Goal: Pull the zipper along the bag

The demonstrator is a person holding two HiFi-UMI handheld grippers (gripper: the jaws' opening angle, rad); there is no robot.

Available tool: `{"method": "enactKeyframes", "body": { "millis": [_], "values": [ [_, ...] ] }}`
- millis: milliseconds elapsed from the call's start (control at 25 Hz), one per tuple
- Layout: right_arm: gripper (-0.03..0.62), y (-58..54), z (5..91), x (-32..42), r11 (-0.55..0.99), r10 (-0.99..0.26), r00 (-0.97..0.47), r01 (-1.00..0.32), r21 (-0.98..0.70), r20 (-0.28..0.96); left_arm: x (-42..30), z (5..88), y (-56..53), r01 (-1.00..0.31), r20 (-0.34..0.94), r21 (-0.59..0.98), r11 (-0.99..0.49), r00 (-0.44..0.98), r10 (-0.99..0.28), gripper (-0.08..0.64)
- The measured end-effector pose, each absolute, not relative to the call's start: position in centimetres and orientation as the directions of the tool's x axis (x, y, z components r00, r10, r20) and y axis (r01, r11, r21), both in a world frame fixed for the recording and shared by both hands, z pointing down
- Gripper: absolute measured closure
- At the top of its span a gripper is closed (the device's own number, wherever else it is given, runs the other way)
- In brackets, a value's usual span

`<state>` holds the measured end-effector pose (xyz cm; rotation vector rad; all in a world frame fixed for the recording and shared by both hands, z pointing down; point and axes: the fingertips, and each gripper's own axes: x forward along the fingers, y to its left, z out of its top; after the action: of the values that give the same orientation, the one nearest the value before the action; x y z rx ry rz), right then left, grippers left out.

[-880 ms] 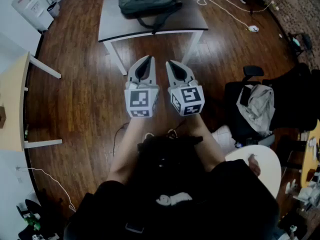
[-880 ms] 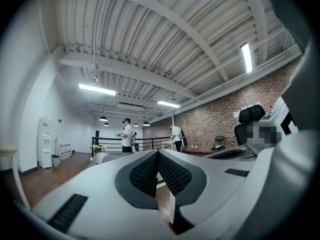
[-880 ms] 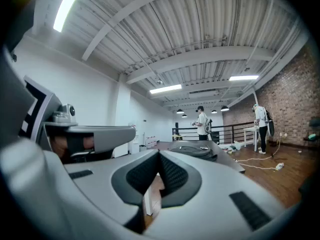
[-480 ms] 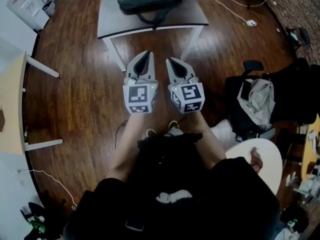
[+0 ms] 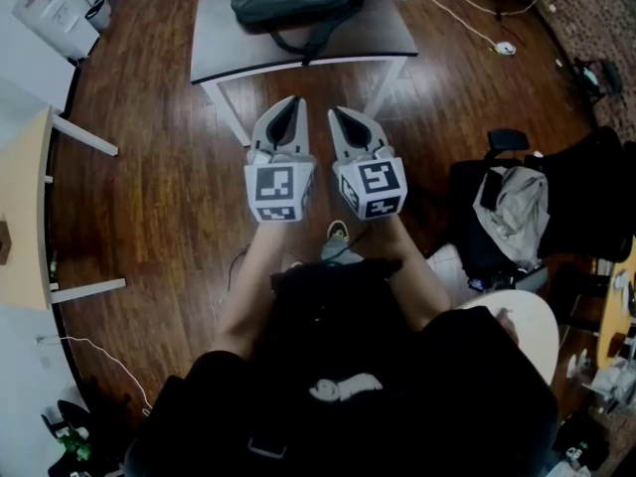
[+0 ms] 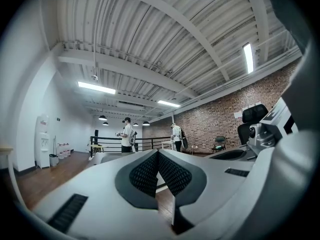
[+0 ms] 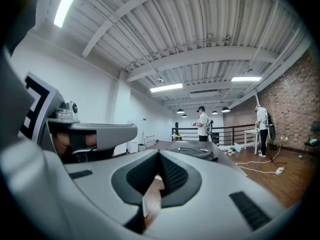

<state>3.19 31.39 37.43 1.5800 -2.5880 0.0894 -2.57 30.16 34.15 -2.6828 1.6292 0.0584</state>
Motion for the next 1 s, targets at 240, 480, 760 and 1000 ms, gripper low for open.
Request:
{"method": "enactKeyframes", "body": {
  "millis": [240,480,760,1000],
  "values": [
    [0.572,27.7,37.8,4.8,0.489,-0.866,-0.486,-0.872,-0.004,0.115,-0.8,34.5,26.5,-0.902,-0.026,0.011,-0.432,0.432,-0.901,0.562],
    [0.572,24.5,37.7,5.9,0.513,-0.854,-0.511,-0.858,-0.001,0.103,0.4,34.7,23.5,-0.915,-0.015,0.006,-0.403,0.403,-0.915,0.563],
    [0.574,22.1,38.3,7.2,0.532,-0.842,-0.532,-0.846,-0.031,0.093,1.6,35.2,21.2,-0.926,-0.001,-0.012,-0.377,0.377,-0.926,0.563],
    [0.572,21.1,38.3,7.3,0.553,-0.827,-0.554,-0.832,-0.040,0.094,1.6,34.7,20.5,-0.937,0.001,-0.017,-0.349,0.349,-0.937,0.563]
  ]
}}
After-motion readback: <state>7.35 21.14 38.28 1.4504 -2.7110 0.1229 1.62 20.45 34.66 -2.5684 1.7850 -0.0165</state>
